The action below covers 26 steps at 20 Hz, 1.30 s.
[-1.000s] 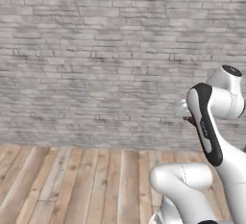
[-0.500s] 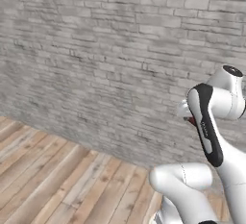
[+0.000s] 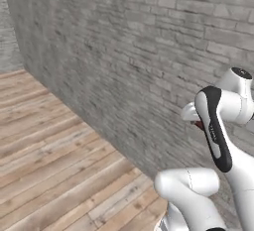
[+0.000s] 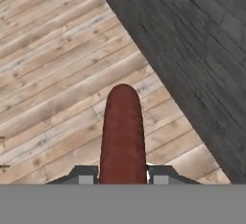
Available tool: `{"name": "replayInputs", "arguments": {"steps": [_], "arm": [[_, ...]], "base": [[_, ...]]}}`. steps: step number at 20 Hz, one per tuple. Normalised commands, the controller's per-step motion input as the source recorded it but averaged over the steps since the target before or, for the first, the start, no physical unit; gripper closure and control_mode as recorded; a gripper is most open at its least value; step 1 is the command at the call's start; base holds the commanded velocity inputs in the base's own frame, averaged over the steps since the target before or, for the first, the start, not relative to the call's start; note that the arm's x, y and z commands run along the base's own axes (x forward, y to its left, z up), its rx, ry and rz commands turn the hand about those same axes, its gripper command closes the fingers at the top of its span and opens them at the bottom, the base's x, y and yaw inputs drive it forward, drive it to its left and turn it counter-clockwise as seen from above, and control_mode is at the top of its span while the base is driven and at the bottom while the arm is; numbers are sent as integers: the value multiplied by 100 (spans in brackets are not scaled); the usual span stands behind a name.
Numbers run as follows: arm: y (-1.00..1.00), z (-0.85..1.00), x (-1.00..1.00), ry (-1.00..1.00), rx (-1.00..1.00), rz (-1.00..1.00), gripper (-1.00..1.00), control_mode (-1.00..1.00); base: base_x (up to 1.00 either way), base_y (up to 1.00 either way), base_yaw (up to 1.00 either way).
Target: Move the hot dog bun to the plate on the dining table and place the condiment next to that plate. Then navigate to the fridge and take the sausage and place it on the plate as well.
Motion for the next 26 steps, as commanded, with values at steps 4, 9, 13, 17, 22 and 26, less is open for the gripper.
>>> {"name": "replayInputs", "arguments": {"steps": [4, 9, 13, 17, 22, 26], "arm": [[0, 0, 0, 0, 0, 0, 100, 100], [0, 0, 0, 0, 0, 0, 100, 100], [0, 0, 0, 0, 0, 0, 100, 100], [0, 0, 0, 0, 0, 0, 100, 100], [0, 0, 0, 0, 0, 0, 100, 100], [0, 0, 0, 0, 0, 0, 100, 100]], "base": [[100, -27, 70], [100, -26, 68], [100, -25, 63], [100, -26, 58], [100, -26, 56], [100, -30, 54]]}}
